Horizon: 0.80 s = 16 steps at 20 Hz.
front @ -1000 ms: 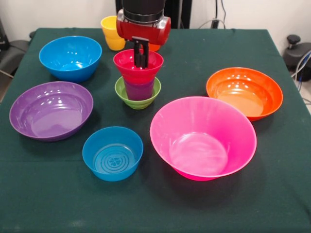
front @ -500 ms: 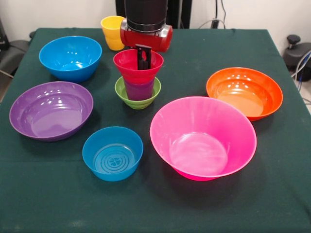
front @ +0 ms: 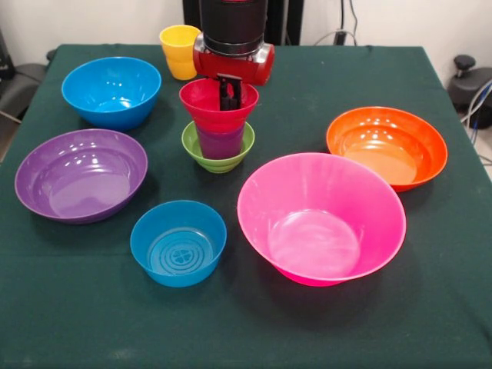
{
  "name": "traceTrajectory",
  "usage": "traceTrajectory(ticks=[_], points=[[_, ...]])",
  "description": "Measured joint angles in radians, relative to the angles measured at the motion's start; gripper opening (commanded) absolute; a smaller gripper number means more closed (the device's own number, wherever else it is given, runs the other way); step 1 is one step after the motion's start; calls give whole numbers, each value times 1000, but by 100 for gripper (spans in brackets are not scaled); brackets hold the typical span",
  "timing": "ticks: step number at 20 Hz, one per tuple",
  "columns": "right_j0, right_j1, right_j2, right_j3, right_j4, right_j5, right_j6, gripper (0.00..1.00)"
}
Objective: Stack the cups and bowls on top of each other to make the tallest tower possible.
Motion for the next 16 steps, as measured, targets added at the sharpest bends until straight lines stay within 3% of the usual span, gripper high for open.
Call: traceTrajectory(ticks=[16], points=[[-1, 0, 0, -25, 0, 0, 0, 0]])
